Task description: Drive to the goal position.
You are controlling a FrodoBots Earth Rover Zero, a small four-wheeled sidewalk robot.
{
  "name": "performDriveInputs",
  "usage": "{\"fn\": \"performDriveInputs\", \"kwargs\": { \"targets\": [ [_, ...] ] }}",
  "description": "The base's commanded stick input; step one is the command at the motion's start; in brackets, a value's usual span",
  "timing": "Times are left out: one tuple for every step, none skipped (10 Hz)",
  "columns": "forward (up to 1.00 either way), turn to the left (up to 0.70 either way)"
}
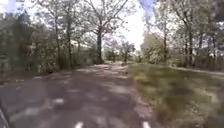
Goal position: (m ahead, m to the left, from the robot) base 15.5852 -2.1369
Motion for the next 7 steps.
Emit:
{"fn": "performDriveInputs", "kwargs": {
  "targets": [
    [1.00, 0.00],
    [1.00, 0.00],
    [1.00, 0.00],
    [1.00, 0.00],
    [1.00, 0.00],
    [1.00, 0.00],
    [1.00, 0.00]
  ]
}}
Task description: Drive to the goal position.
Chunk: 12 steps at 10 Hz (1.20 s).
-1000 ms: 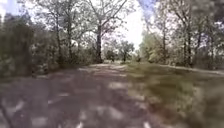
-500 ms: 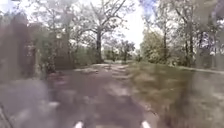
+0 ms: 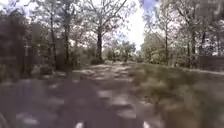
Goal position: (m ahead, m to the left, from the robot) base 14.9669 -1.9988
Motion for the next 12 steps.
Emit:
{"fn": "performDriveInputs", "kwargs": {
  "targets": [
    [1.00, 0.00],
    [1.00, 0.00],
    [1.00, 0.00],
    [1.00, 0.00],
    [1.00, 0.00],
    [1.00, 0.00],
    [1.00, 0.00],
    [1.00, 0.00],
    [1.00, 0.00],
    [1.00, 0.00],
    [1.00, 0.00],
    [1.00, 0.00]
  ]
}}
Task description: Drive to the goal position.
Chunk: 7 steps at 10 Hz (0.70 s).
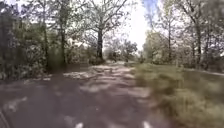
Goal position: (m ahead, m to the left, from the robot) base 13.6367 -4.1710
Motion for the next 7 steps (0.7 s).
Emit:
{"fn": "performDriveInputs", "kwargs": {
  "targets": [
    [1.00, 0.00],
    [1.00, 0.00],
    [1.00, 0.00],
    [1.00, 0.00],
    [1.00, 0.00],
    [1.00, 0.00],
    [1.00, 0.00]
  ]
}}
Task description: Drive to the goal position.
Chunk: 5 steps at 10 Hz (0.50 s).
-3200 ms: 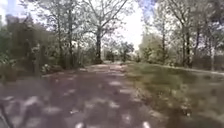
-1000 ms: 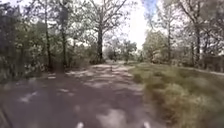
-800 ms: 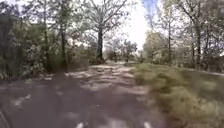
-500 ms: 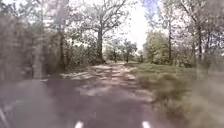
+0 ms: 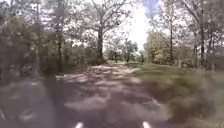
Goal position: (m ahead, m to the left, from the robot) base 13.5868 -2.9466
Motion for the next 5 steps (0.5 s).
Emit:
{"fn": "performDriveInputs", "kwargs": {
  "targets": [
    [1.00, 0.00],
    [1.00, 0.00],
    [1.00, 0.00],
    [1.00, 0.00],
    [1.00, 0.00]
  ]
}}
